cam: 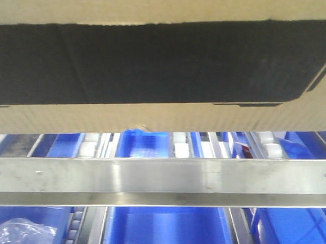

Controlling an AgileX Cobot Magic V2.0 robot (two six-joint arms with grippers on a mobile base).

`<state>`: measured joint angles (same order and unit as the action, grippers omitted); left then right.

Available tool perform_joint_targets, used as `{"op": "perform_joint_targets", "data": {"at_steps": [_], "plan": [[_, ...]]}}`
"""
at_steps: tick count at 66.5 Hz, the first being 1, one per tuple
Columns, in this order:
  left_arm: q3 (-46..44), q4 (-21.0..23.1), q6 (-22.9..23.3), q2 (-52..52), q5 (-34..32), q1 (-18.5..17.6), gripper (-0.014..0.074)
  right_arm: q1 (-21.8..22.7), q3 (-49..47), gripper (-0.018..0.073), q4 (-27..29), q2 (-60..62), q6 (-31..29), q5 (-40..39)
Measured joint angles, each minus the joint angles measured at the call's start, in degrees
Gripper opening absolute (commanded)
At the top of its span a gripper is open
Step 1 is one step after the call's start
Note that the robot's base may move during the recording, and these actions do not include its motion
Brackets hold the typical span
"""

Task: Grab box from left shelf to table start
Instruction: 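Hold the box with both grippers and turn the base away from the shelf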

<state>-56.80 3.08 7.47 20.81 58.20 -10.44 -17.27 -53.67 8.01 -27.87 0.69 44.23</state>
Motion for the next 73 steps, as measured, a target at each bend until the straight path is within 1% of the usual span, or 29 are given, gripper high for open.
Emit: {"op": "perform_joint_targets", "data": {"at_steps": [73], "plan": [[0.1,0.0,0.0,0.0,0.0,0.0,-0.0099,0.0,0.0,0.0058,0.0,0.0,0.0,0.0]]}}
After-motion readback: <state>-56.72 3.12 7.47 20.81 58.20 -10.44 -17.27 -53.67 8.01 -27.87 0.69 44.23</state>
